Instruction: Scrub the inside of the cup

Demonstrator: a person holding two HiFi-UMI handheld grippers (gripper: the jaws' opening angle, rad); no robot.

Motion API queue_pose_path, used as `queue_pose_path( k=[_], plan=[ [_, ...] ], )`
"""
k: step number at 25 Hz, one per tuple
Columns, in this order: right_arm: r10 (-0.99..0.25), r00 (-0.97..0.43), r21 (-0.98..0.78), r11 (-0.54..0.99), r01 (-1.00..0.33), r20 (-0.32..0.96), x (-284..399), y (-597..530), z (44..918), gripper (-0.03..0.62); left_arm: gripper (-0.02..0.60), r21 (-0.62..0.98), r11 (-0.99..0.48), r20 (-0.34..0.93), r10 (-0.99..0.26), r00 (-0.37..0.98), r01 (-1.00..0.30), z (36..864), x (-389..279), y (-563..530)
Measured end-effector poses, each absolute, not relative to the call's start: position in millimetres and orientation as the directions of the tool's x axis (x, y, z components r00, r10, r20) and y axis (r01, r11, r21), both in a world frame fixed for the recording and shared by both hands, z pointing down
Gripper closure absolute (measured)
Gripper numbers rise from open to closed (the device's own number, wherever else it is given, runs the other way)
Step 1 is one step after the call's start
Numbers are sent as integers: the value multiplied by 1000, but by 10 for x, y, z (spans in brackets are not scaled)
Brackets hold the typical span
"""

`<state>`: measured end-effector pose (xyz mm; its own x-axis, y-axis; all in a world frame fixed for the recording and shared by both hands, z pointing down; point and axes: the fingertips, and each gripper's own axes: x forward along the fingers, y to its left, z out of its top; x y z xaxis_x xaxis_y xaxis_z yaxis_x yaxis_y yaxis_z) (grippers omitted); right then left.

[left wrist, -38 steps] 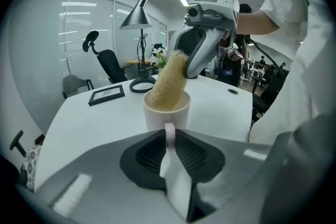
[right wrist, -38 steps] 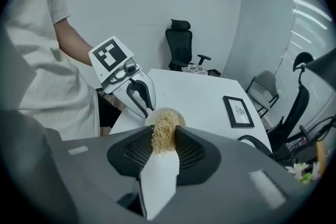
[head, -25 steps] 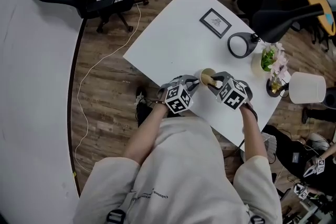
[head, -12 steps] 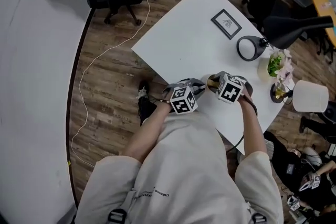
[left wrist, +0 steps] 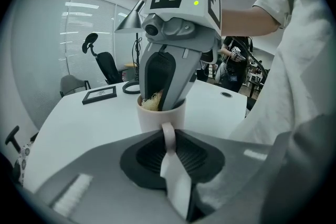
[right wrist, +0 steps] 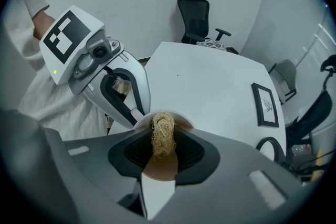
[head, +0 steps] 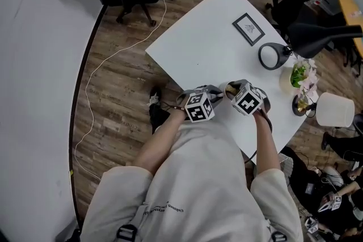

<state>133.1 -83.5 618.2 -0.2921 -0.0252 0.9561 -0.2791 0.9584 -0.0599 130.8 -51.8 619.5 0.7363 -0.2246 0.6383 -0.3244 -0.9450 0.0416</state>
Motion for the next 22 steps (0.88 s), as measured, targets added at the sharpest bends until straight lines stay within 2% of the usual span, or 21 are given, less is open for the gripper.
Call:
queue_pose_path(
  k=[8,16,22],
  plan=[
    [-219,-201,134,921,-365,955,1357,-922,6213,464,529,54,-951,642,-200,740,-304,6201,1320,-472],
    [-287,-36,270,931,-246,957,1450,-989,6163,467,529,93,-940,617,-203,760,-327,6134,1356,-439],
    [-239,25,240,958,-157,971,1458,-957,6151,467,529,104,-935,609,-209,765,-339,6128,1325,-412]
  ],
)
